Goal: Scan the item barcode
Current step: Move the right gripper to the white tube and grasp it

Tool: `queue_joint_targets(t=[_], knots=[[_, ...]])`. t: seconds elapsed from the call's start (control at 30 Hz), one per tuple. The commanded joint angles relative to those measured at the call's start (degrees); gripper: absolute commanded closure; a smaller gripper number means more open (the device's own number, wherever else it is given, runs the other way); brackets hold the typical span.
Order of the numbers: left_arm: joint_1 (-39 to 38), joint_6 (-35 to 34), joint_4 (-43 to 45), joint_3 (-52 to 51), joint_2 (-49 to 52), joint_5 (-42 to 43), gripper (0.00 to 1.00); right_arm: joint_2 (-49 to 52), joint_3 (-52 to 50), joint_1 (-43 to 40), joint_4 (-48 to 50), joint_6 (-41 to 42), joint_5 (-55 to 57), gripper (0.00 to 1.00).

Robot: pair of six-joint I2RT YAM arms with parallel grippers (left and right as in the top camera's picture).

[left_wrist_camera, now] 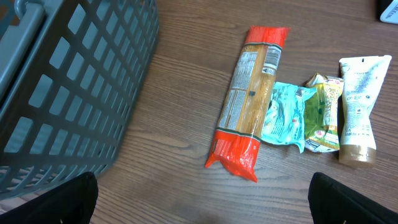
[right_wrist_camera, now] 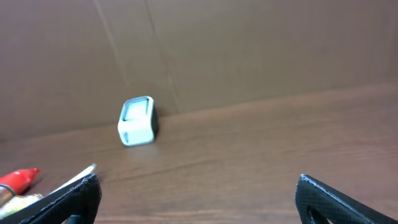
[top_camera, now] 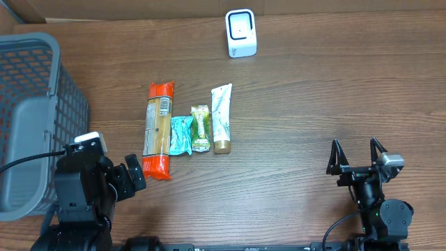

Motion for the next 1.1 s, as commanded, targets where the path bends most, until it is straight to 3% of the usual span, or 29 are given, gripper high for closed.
queue_joint_targets(t=[0.0,0.17,0.33,0.47,0.53,0.73,0.8,0.93,1.07], knots=[[0.3,-0.6,-0.1,-0.4,0.0,-0.9,0.01,-0.4,-0.3,0.3,1.9,0.3,-6.5,0.00],[0.3,-0.6,-0.1,-0.4,0.0,-0.9,0.00,6.1,8.8,0.2,0.9,0.3,-14.3,0.00],[0.3,-0.6,-0.1,-0.4,0.0,-0.9,0.00,28.2,27.7,0.2,-3.7,0.3,-27.6,0.00],[0.3,-0.6,-0.1,-0.4,0.0,-0.9,0.00,46.3,45.4,0.2,-15.5,0.3,-34.8,0.00],[0.3,-0.6,-0.1,-0.4,0.0,-0.9,0.01,58.0,58.9,0.3,-27.6,0.0,-34.9,0.00],[0.3,-0.6,-0.1,-0.4,0.0,-0.9,0.00,77.4,83.9,2.3,-49.6,-6.6,-34.2,0.00],[0.3,-0.6,-0.1,-0.4,0.0,-0.9,0.00,83.1,91.7,4.5,-56.4,-7.0,-29.3,0.00],[0.3,-0.6,-0.1,-0.4,0.0,-0.9,0.00,91.5,102.8,10.1,-64.6,-6.9,-20.0,0.00],[0.3,-0.6,-0.1,-0.4,0.0,-0.9,0.00,96.4,104.5,15.7,-61.9,-7.0,-14.8,0.00]])
